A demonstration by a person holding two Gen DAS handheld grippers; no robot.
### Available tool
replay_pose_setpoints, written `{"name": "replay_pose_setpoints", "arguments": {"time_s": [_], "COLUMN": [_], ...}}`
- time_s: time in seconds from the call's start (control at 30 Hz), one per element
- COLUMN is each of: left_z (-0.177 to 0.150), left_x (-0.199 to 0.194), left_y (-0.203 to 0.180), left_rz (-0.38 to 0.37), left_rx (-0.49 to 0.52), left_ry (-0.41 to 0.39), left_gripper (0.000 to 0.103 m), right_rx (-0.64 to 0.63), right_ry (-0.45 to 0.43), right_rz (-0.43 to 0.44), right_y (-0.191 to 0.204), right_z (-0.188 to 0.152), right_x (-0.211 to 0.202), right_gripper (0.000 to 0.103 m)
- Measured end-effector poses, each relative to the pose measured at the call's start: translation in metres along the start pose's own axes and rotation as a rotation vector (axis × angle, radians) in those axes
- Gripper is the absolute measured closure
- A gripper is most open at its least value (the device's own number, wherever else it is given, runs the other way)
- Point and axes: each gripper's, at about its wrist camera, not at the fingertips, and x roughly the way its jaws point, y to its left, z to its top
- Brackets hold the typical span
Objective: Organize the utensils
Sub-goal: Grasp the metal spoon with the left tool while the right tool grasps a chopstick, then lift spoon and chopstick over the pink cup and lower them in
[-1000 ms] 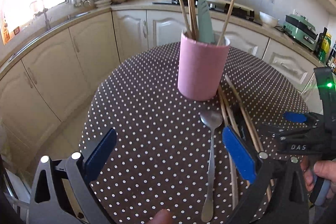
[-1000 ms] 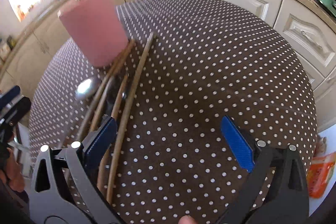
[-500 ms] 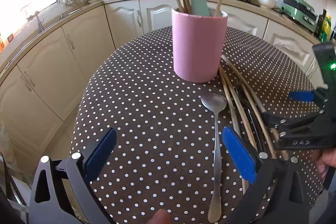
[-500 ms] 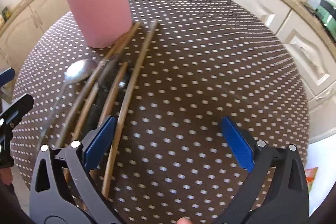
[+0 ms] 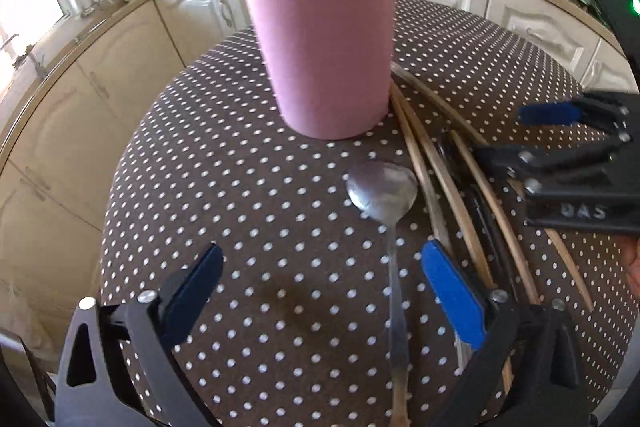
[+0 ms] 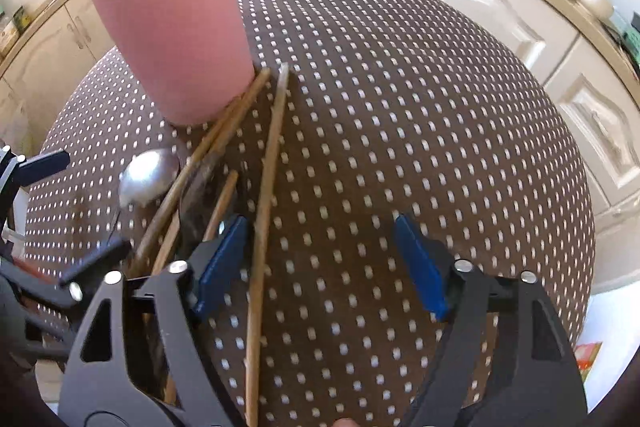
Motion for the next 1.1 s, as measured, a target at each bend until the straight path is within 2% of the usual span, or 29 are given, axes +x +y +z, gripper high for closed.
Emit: {"name": "replay_pose_setpoints", "arguments": {"time_s": [0.07, 0.1, 0.27, 0.43, 0.5, 0.53, 0.57, 0.63, 0.9, 1.1], "left_z": [0.003, 0.003, 0.004, 0.016, 0.022, 0.026, 0.026, 0.029, 0.013, 0.003], "left_x": [0.002, 0.002, 0.003, 0.006, 0.006, 0.007, 0.006, 0.005, -0.016, -0.057], "left_y": [0.0, 0.0, -0.005, -0.005, -0.007, -0.006, -0.006, -0.004, 0.003, 0.005], "left_rz": [-0.03, -0.039, -0.056, -0.099, -0.115, -0.116, -0.111, -0.127, -0.163, -0.2], "left_rx": [-0.007, -0.006, 0.007, 0.009, 0.016, 0.014, 0.011, -0.001, -0.058, -0.081], "left_ry": [0.007, 0.01, 0.014, 0.028, 0.037, 0.041, 0.043, 0.038, -0.032, -0.155], "left_gripper": [0.022, 0.026, 0.031, 0.051, 0.066, 0.082, 0.091, 0.099, 0.1, 0.1], "right_rx": [-0.012, -0.02, 0.011, 0.032, 0.014, 0.023, 0.03, 0.049, 0.194, 0.255], "right_ry": [0.01, 0.018, 0.018, 0.029, 0.039, 0.044, 0.046, 0.034, -0.069, -0.201], "right_rz": [0.002, -0.009, 0.014, 0.017, 0.017, 0.034, 0.039, 0.059, 0.189, 0.274], "right_y": [0.0, 0.0, -0.011, -0.014, -0.013, -0.014, -0.015, -0.02, -0.05, -0.066], "right_z": [0.005, 0.004, 0.0, 0.019, 0.025, 0.026, 0.025, 0.02, -0.005, -0.017], "right_x": [-0.001, -0.003, -0.005, 0.006, 0.011, 0.011, 0.01, 0.007, -0.016, -0.048], "right_gripper": [0.068, 0.073, 0.074, 0.074, 0.08, 0.092, 0.096, 0.097, 0.097, 0.097]}}
